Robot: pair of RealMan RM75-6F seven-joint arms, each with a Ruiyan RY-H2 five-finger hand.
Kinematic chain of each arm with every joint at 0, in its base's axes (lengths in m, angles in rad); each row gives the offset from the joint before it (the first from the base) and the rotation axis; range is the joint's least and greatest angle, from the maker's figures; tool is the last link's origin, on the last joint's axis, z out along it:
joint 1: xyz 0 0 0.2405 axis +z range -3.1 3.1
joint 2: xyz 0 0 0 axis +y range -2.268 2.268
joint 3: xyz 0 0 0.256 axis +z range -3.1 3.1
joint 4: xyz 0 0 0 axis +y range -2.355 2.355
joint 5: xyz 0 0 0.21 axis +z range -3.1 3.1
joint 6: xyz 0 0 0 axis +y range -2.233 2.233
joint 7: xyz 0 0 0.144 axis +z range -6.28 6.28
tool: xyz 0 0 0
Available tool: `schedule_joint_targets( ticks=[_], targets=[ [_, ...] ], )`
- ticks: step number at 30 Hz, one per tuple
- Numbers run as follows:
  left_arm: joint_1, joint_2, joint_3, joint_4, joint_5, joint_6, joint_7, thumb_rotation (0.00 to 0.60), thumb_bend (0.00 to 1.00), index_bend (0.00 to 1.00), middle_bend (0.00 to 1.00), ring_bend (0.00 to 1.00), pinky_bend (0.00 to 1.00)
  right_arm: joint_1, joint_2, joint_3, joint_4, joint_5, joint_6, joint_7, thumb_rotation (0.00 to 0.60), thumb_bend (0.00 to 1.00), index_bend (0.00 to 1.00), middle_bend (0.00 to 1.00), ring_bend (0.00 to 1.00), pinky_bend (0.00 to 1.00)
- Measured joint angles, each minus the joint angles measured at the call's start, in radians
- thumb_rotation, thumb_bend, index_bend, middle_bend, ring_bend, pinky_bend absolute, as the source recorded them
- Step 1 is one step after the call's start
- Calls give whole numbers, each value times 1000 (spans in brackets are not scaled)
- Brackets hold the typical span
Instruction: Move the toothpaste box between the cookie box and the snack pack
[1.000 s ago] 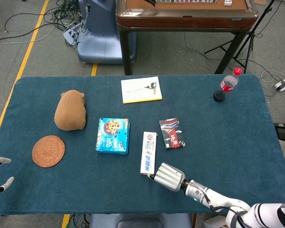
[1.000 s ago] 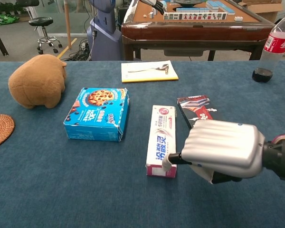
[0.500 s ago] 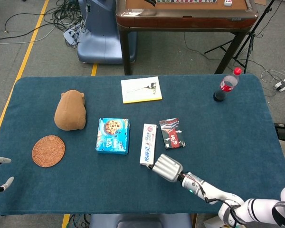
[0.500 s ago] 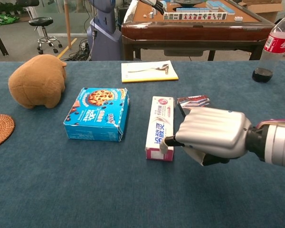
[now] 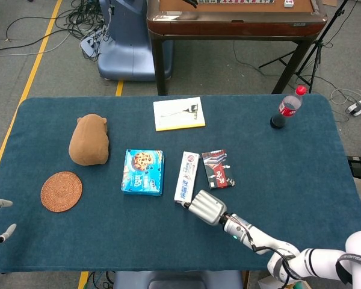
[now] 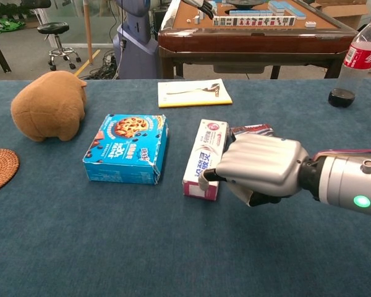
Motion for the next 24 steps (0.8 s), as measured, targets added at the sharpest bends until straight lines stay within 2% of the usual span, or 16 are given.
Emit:
schedule_joint_targets(
  ticks=[10, 21, 22, 24],
  targets=[
    [-2, -2, 2, -5, 6, -2, 15, 600, 270, 348, 340, 328, 458, -20, 52, -12, 4, 10, 35, 23, 600, 1000, 278, 1000, 1000, 972],
    [-3, -5, 2, -5, 2, -6, 21, 600, 270, 348, 340, 328, 458, -17, 53, -21, 0, -18, 50, 71, 600, 1000, 278, 1000, 1000, 972],
    [-3, -4, 2, -5, 2, -6, 20, 600, 269, 348, 340, 328, 458, -18, 57, -26, -8, -28, 55, 79, 600, 985, 278, 1000, 1000, 972],
    [-3, -4, 2, -4, 2, -6, 19, 600, 269, 348, 340, 328, 458, -20, 66, -34, -23, -47, 66, 93, 600, 819, 271, 1000, 1000, 972]
  ],
)
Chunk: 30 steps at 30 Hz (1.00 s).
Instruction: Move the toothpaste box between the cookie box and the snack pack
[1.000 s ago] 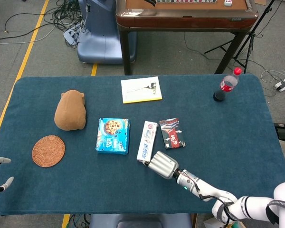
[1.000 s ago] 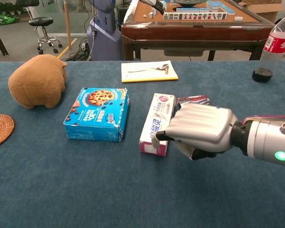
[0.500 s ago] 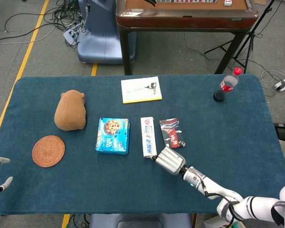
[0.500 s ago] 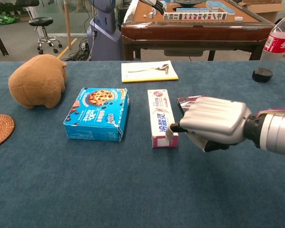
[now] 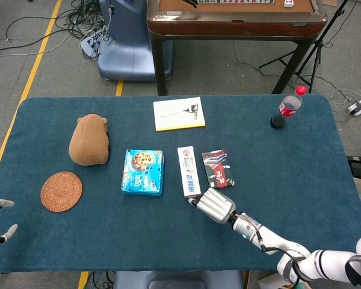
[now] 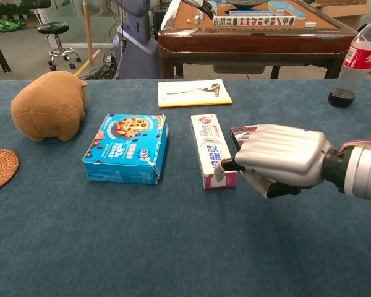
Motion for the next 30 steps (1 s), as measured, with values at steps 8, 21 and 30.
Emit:
schedule_joint_targets(
  ticks=[8, 21, 30],
  targets=[
    [0, 0, 1, -3, 7, 4, 4, 600, 270, 348, 340, 328, 459, -36, 88, -29, -107, -32, 59, -4, 600, 184, 240, 736, 713, 840],
    [10, -10, 0, -7, 52, 63, 9, 600, 269, 348, 340, 329, 458, -201, 312, -66, -298, 39, 248, -68, 600, 170, 277, 521, 481, 540],
    [14, -30, 5, 2, 104, 99, 19, 600, 269, 352, 340, 329, 458, -378, 396, -112, -287, -29, 491, 61, 600, 235, 298, 504, 463, 474]
  ],
)
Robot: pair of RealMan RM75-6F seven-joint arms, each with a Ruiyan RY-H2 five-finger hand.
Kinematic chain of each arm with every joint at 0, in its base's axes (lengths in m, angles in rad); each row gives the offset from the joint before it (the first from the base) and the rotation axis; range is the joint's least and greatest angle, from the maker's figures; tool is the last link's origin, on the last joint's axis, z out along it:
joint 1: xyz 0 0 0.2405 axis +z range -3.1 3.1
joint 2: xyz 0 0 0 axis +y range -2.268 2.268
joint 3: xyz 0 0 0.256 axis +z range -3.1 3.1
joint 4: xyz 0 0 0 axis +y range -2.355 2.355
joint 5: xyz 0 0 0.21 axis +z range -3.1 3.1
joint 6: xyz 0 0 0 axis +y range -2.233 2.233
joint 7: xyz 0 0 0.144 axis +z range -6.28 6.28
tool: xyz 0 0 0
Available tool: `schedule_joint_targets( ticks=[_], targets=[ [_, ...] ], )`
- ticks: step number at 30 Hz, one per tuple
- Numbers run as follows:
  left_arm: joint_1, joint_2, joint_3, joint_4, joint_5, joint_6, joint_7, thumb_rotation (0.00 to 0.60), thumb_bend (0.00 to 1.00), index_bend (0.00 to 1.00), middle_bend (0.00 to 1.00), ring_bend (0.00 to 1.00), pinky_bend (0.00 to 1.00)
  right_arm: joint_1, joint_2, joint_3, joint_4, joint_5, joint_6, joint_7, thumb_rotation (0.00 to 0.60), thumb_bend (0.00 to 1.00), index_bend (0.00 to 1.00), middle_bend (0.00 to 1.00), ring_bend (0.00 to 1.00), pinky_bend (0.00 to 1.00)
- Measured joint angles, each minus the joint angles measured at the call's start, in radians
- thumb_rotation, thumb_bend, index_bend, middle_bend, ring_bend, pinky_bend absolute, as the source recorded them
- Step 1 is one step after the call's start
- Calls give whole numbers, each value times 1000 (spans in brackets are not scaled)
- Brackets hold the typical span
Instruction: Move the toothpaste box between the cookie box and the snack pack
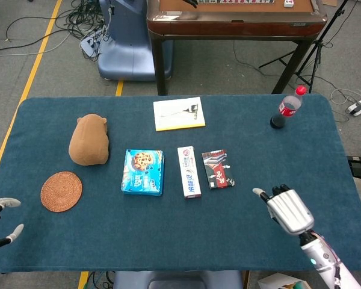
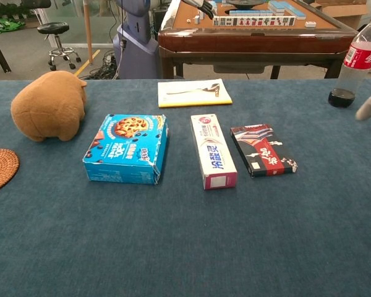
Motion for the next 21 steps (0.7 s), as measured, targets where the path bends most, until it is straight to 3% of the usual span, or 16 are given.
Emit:
schedule_joint_targets(
  ticks=[10, 21],
  targets=[
    [-5, -9, 12, -10, 38, 9, 14, 600, 269, 358, 340, 328, 458, -227, -6, -13, 150, -23, 265, 139, 600, 272, 300, 496, 459, 458],
    [-16, -14, 16, -17, 59, 10, 28, 600, 270, 360, 340, 329, 458, -280, 9, 21, 196, -31, 286, 251, 600, 284, 303, 489, 457, 458]
  ],
)
